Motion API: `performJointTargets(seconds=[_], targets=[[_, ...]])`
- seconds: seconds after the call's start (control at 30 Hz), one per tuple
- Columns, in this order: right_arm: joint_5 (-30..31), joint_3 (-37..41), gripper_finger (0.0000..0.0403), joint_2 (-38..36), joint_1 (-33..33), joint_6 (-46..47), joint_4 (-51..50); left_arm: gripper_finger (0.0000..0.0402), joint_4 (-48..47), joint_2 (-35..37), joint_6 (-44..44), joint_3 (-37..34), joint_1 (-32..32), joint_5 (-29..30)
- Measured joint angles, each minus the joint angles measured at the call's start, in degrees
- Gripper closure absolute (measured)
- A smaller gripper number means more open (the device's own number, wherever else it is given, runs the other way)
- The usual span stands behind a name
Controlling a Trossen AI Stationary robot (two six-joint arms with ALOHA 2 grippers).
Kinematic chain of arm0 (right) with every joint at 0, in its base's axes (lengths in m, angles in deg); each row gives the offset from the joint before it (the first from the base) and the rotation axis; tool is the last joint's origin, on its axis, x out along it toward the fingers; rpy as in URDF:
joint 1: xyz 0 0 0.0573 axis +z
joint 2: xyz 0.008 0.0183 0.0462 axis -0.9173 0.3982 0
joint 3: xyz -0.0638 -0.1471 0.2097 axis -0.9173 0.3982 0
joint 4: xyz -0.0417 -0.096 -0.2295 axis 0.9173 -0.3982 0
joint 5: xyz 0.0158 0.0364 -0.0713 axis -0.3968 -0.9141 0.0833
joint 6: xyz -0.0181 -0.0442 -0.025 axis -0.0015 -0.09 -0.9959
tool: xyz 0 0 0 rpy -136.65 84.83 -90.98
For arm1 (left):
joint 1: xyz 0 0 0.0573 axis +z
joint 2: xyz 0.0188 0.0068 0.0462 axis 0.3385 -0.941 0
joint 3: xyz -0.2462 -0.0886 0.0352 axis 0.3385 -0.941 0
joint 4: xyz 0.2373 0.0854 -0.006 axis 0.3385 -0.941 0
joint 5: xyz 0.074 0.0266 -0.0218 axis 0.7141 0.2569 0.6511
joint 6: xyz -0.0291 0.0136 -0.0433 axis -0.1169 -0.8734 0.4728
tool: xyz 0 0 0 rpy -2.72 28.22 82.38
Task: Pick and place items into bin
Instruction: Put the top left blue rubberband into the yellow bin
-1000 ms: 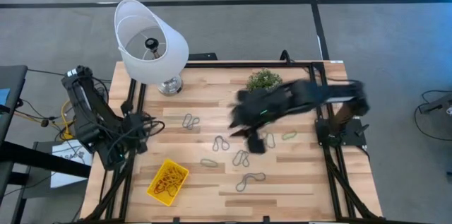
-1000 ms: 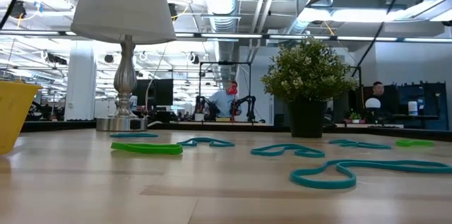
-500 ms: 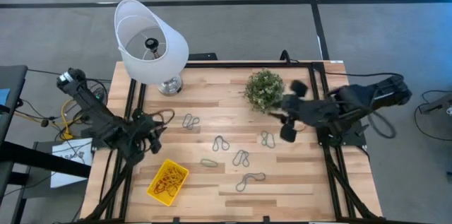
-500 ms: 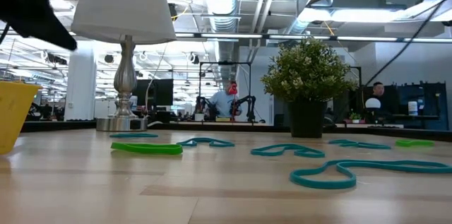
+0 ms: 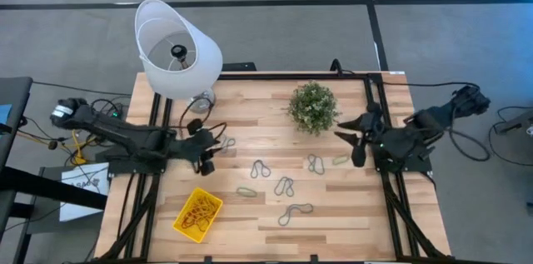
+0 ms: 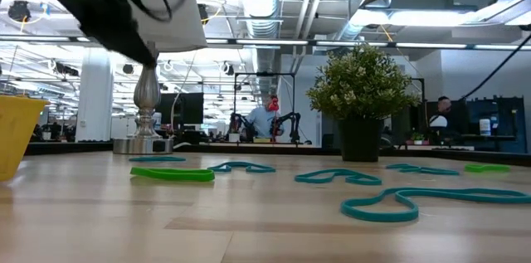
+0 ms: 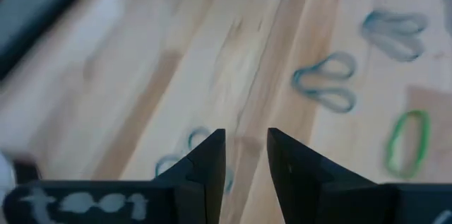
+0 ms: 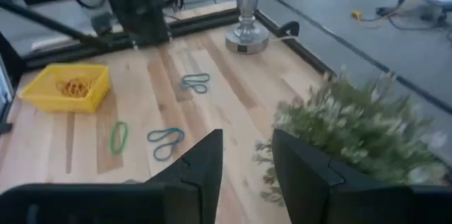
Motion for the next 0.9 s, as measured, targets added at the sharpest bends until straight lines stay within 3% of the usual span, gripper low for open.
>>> performJointTargets(seconds=[0.23, 0.43, 0.63, 0.9], targets=[[1.8, 13.1, 0.0284, -3.8, 1.0, -0.8, 17.4, 0.0306, 2.3, -9.8, -5.0, 0.0, 8.4, -14.5], [1.6, 17.8, 0.0284, -2.4, 1.0, -2.4, 25.9, 0.0306, 5.8, -19.7, -9.1, 0.0, 9.5, -13.9], [1.6, 18.1, 0.0284, -0.9, 1.0, -2.2, 26.3, 0.0306, 10.6, -28.5, -9.3, 0.0, 12.7, -14.9], [1.3, 18.1, 0.0284, -0.5, 1.0, -1.5, 26.2, 0.0306, 10.4, -29.2, -9.7, 0.1, 14.6, -14.8]])
